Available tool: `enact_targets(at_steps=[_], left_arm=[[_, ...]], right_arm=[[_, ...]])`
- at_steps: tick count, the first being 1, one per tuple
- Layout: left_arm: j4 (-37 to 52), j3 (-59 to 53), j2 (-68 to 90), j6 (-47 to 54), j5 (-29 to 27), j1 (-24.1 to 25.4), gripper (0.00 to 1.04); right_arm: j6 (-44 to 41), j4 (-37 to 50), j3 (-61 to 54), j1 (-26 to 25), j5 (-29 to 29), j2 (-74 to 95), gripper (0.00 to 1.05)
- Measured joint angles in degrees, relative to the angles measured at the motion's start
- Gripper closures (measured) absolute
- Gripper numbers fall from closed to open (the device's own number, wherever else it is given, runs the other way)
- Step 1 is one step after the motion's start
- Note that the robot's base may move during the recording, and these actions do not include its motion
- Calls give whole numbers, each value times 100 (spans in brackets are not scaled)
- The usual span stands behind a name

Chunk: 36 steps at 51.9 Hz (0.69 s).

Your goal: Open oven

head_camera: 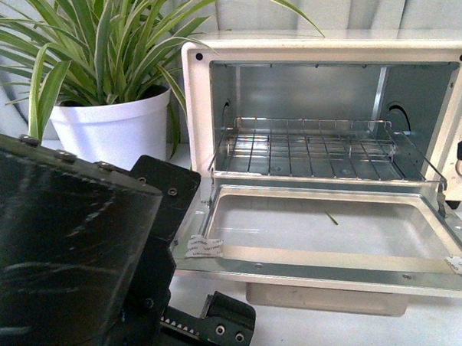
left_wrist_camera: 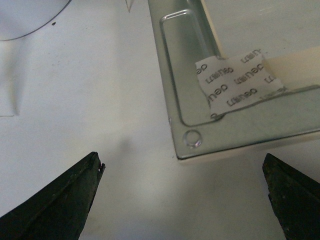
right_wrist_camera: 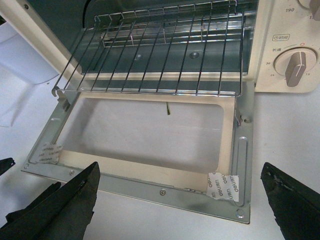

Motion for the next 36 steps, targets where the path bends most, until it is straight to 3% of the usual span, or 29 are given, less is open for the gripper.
enact_targets(at_steps=[20, 36], left_arm=[[-28, -444, -973, 9, -57, 37, 7], [-181, -970, -1989, 136, -87, 284, 7]], right_arm=[[-205, -260, -278, -37, -164, -516, 9], [-247, -780, -636, -409, -584, -1504, 9]])
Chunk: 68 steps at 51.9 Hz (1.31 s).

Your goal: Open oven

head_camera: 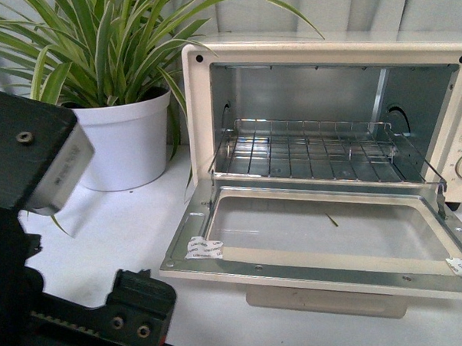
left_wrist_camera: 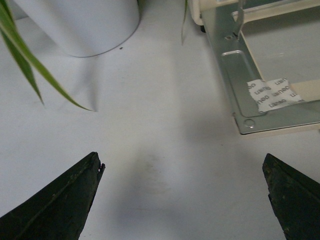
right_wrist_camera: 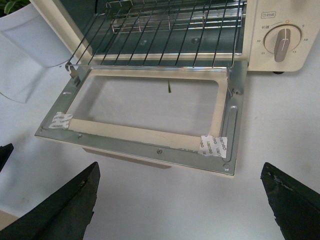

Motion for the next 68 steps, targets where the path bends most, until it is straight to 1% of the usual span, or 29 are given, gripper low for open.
enact_targets(at_steps=[11, 17, 21, 28, 35, 38, 45, 49, 57, 58, 60, 61, 62, 63, 65, 68], left_arm=[[35, -415, -767, -11, 105, 398, 7], [-42, -761, -1545, -72, 286, 940, 7], [-238, -914, -2002, -70, 398, 1180, 7], [-319, -1248, -2914, -24, 498, 1521, 7], [-1080, -1537, -4234, -72, 905, 2131, 7], [-1473, -1563, -4782, -153, 1051, 2371, 7], [-2170, -1657, -5768, -330, 1104, 2579, 7], [-2205, -1681, -5884, -389, 1104, 2627, 7], [-2205, -1681, -5893, -407, 1110, 2636, 7], [-2181, -1694, -5904, -398, 1189, 2686, 7], [-1980, -1784, -5989, -382, 1871, 2949, 14], [-1923, -1836, -6039, -382, 2144, 3091, 18], [-1908, -1853, -6067, -376, 2264, 3154, 20], [-1893, -1884, -6111, -374, 2461, 3254, 23], [-1921, -1917, -6203, -378, 2603, 3383, 30], [-2310, -1921, -6535, -376, 2704, 3451, 39]], right_arm=[[79, -420, -197, -201, -153, -776, 9], [153, -734, -273, -428, -304, -1408, 9], [179, -960, -275, -581, -444, -1738, 9], [214, -1185, -343, -706, -463, -2194, 9], [214, -1027, -586, -894, -748, -2380, 9], [195, -839, -734, -901, -704, -2468, 9], [219, -479, -1045, -697, -514, -2695, 9], [219, -470, -1095, -599, -446, -2715, 9], [219, -461, -1097, -595, -442, -2717, 9], [116, -286, -1169, -494, -173, -2785, 11], [-192, 271, -1414, -297, 586, -2957, 18], [-271, 393, -1478, -262, 754, -3001, 20], [-431, 603, -1591, -219, 1043, -3082, 23], [-564, 761, -1681, -221, 1189, -3150, 27], [-702, 876, -1768, -339, 1080, -3248, 32], [-942, 957, -1878, -739, 800, -3377, 43]])
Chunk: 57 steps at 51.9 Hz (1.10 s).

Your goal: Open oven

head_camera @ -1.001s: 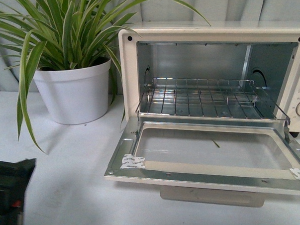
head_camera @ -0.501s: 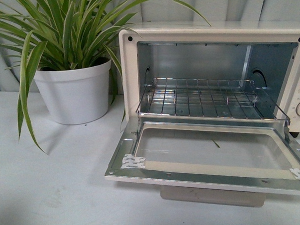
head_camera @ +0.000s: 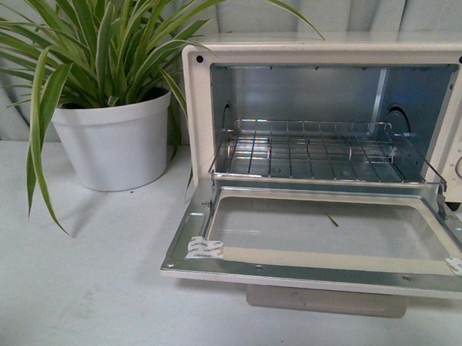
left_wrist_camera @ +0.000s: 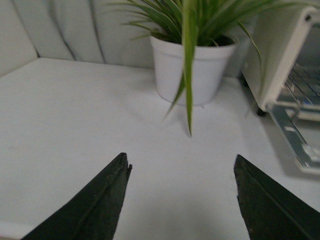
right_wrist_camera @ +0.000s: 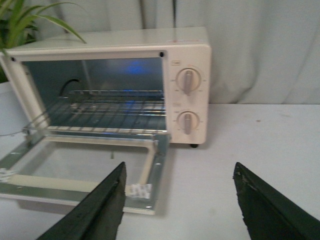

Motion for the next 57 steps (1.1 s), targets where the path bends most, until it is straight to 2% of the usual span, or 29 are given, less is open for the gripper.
enact_targets(at_steps=[5, 11, 17, 57], left_arm=[[-243, -76, -398, 4, 81, -4, 55], [-243, -116, -470, 4, 66, 15, 73], [-236, -264, -632, 4, 72, 15, 100], [-243, -350, -732, 4, 74, 15, 101]], right_arm=[[-131, 46, -144, -221, 37, -85, 59], [-205, 74, -291, -232, -39, -168, 77], [-240, 111, -422, -236, -33, -273, 102], [-262, 184, -876, -236, -26, -691, 104]])
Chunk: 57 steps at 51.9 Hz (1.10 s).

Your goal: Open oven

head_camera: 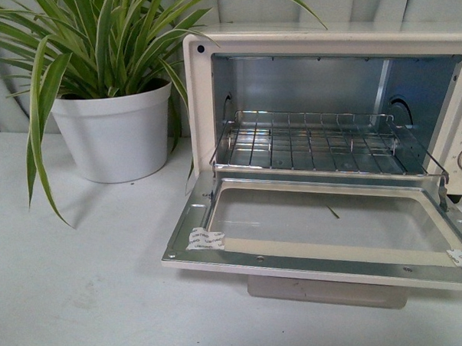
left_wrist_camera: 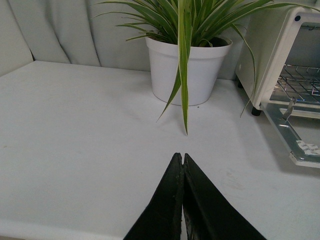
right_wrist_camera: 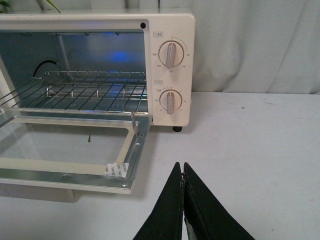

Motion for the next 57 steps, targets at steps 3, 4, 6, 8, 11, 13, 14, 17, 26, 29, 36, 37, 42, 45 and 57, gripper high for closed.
enact_targets(at_steps=[3, 4, 6, 8, 11, 13, 14, 17, 26, 29, 36, 37, 42, 45, 57], left_arm=[[0, 0, 0, -2, 0, 0, 100], [0, 0, 0, 0, 0, 0, 98], [0, 0, -2, 0, 0, 0, 87], [0, 0, 0, 0, 0, 0, 78], [0, 0, -2, -2, 0, 0, 65], [0, 0, 0, 0, 0, 0, 58], [0, 0, 0, 0, 0, 0, 54], [0, 0, -2, 0, 0, 0, 46], [0, 0, -2, -2, 0, 0, 17], [0, 0, -2, 0, 0, 0, 5], [0, 0, -2, 2, 0, 0, 6], [0, 0, 0, 2, 0, -2, 6], [0, 0, 0, 2, 0, 0, 6], [0, 0, -2, 0, 0, 0, 6], [0, 0, 0, 2, 0, 0, 6]], right_arm=[[2, 0, 0, 0, 0, 0, 104], [-9, 0, 0, 0, 0, 0, 102], [-4, 0, 0, 0, 0, 0, 94], [-7, 0, 0, 0, -2, 0, 83], [-7, 0, 0, 0, 0, 0, 70], [-7, 0, 0, 0, 0, 0, 64], [-7, 0, 0, 0, 0, 0, 62], [-7, 0, 0, 0, 0, 0, 51], [-7, 0, 0, 0, -2, 0, 22], [-4, 0, 0, 0, 0, 0, 11], [-4, 0, 0, 0, -2, 0, 10], [-2, 0, 0, 0, -2, 0, 9], [-4, 0, 0, 0, 0, 0, 9], [-4, 0, 0, 0, 0, 0, 9], [-2, 0, 0, 0, -2, 0, 9]])
